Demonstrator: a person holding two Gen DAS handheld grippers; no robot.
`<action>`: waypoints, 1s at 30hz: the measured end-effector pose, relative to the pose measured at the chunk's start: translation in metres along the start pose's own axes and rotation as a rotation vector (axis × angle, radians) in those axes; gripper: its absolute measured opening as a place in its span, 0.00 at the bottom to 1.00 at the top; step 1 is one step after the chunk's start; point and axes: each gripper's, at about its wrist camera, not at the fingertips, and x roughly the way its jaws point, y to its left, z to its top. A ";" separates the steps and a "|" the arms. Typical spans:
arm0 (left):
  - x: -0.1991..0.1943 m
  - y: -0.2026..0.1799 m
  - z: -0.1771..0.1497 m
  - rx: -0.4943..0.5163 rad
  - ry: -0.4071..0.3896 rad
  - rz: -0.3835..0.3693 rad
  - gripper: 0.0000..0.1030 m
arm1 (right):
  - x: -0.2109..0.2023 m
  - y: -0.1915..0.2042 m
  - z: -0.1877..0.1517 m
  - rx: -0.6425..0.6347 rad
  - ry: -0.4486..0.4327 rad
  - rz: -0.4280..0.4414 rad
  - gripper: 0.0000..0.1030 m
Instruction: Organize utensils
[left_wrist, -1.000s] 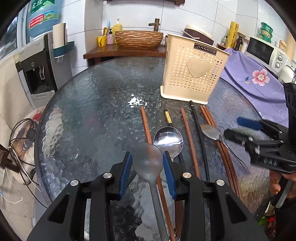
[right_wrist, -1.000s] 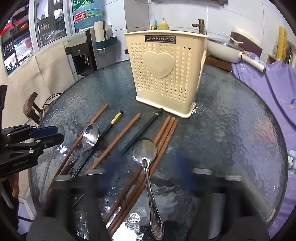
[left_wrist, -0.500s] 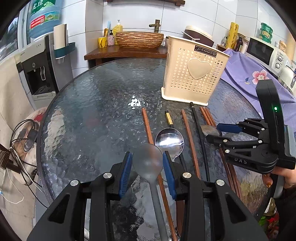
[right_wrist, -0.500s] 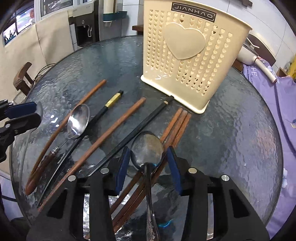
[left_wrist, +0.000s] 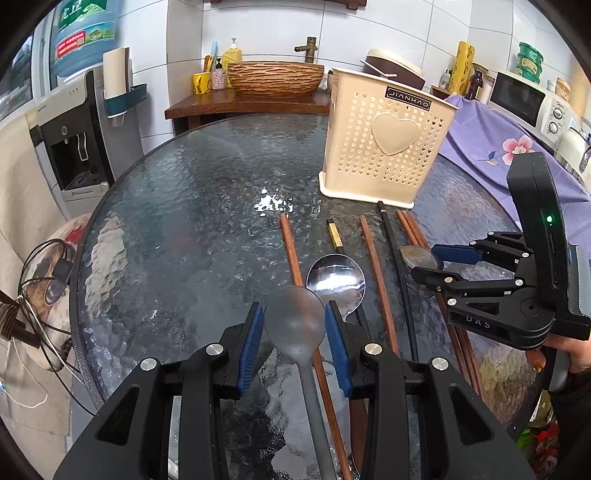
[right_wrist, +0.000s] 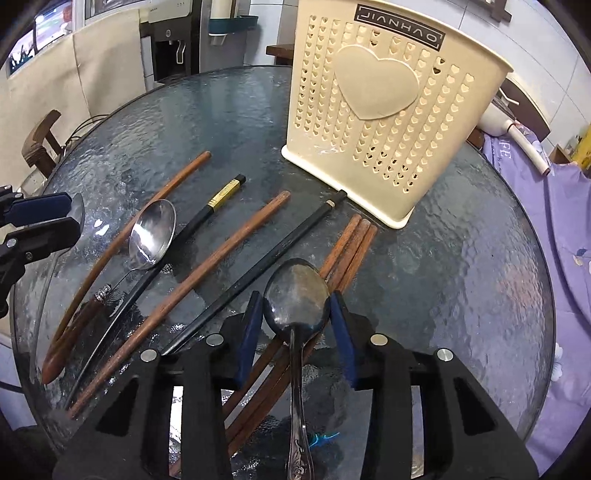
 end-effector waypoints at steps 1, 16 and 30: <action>0.000 0.000 0.000 0.000 0.001 0.000 0.33 | -0.001 0.000 0.001 0.005 -0.002 0.005 0.37; -0.027 -0.003 0.012 -0.002 -0.074 -0.042 0.33 | -0.098 -0.040 -0.015 0.158 -0.307 0.131 0.37; -0.052 -0.013 0.021 0.020 -0.141 -0.092 0.33 | -0.133 -0.046 -0.027 0.186 -0.428 0.194 0.37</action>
